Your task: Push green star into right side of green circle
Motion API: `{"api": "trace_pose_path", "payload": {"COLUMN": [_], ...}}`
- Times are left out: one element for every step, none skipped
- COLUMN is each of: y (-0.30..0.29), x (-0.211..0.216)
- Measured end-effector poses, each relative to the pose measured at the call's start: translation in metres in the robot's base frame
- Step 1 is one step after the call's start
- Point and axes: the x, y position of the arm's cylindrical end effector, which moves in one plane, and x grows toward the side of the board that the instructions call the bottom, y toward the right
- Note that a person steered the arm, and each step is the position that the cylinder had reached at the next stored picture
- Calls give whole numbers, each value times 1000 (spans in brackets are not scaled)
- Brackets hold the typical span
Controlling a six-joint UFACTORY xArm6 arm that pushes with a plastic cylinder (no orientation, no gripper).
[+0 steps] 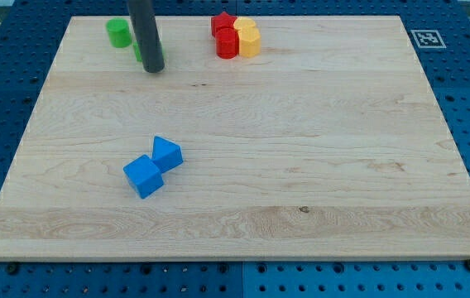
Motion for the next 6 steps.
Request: {"api": "trace_pose_path", "payload": {"y": [-7,-7,-5,22,7,-2], "x": [-27,-22,-13,-14,-36,-45]}}
